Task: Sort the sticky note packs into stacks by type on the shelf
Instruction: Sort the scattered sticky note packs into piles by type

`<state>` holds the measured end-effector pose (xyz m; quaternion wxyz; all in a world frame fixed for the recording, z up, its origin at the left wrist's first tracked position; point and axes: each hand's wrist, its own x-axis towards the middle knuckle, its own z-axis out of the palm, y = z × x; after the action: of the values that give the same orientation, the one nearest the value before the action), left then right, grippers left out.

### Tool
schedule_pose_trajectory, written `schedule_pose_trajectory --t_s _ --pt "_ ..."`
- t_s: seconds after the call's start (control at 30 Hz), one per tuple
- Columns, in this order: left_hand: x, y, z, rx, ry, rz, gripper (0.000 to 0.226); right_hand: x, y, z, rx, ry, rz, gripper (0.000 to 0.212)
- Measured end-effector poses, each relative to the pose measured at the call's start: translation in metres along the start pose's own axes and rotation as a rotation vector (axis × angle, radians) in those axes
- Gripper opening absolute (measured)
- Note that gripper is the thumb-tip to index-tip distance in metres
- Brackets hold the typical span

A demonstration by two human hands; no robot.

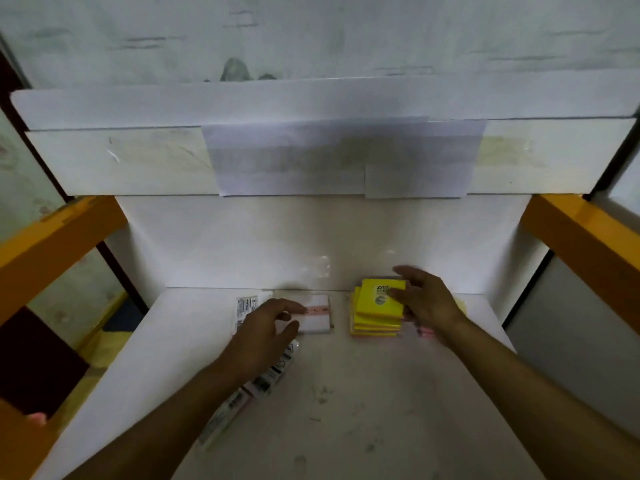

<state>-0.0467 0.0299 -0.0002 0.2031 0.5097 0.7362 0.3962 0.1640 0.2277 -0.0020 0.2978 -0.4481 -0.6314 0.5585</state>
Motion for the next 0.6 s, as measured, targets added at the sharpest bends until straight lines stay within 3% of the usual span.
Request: schedule_pose_trajectory --t_s 0.1,0.2,0.27,0.4,0.5,0.6 --pt "0.004 0.01 0.013 0.025 0.009 0.094 0.026 -0.01 -0.007 -0.001 0.012 0.027 -0.078 0.043" --pt "0.016 0.026 0.027 -0.071 0.005 0.051 0.016 -0.023 -0.019 0.0 0.002 0.037 -0.18 0.039" --pt "0.025 0.04 0.035 -0.219 -0.04 -0.073 0.011 -0.033 -0.026 0.005 0.012 -0.019 -0.234 0.034" --pt "0.036 0.064 0.044 -0.551 -0.154 -0.386 0.046 -0.046 -0.026 0.01 -0.055 -0.134 -0.353 0.039" --pt "0.039 0.068 0.049 -0.63 -0.101 -0.359 0.035 -0.048 -0.023 0.009 -0.066 -0.176 -0.372 0.043" --pt "0.042 0.066 0.055 -0.66 -0.073 -0.305 0.02 -0.045 -0.017 0.005 -0.137 -0.046 -0.356 0.054"
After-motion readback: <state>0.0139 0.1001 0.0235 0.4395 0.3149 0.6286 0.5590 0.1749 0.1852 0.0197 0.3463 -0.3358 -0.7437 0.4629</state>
